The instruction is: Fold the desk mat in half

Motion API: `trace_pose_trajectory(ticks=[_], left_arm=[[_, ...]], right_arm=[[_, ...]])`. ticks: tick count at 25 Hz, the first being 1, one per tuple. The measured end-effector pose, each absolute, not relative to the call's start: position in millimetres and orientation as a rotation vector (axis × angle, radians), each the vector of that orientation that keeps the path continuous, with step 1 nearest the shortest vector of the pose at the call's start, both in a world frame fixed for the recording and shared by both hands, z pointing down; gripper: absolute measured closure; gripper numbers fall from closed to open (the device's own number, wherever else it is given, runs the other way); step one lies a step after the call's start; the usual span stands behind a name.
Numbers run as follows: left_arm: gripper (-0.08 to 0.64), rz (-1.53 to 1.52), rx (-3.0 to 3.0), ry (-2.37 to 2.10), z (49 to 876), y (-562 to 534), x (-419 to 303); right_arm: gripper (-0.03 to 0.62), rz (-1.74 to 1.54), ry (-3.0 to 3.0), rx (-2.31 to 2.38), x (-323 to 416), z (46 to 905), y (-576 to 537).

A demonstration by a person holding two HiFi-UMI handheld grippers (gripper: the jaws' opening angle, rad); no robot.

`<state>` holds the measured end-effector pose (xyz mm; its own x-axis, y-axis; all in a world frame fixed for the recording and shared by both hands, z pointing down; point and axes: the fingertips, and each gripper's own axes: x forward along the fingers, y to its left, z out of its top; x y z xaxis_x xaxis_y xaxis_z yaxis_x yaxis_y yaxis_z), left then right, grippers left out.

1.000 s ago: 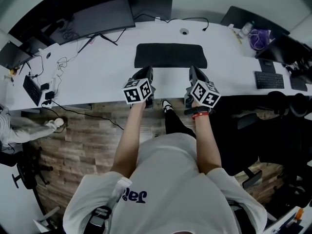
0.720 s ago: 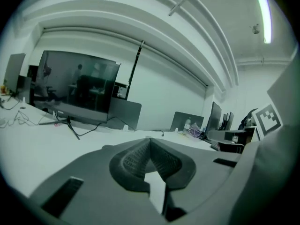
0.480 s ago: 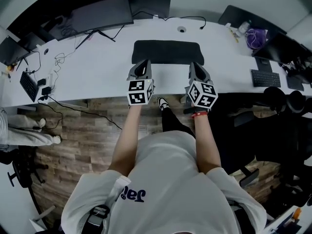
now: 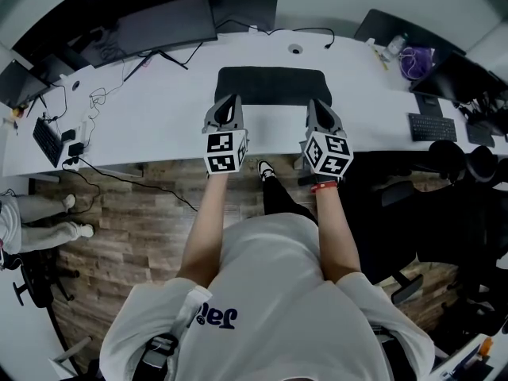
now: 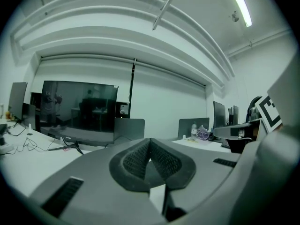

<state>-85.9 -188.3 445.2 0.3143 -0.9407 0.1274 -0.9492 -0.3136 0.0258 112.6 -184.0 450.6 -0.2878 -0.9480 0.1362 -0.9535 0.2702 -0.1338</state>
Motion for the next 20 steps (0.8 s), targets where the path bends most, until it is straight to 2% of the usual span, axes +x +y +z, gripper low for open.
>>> trace_pose_trajectory(ticks=[20], left_arm=[[0.538,0.152,2.533,-1.7,457.0,-216.8,-41.8]], right_arm=[[0.592,0.315,-2.419,1.93,151.6,453.0,-197.4]])
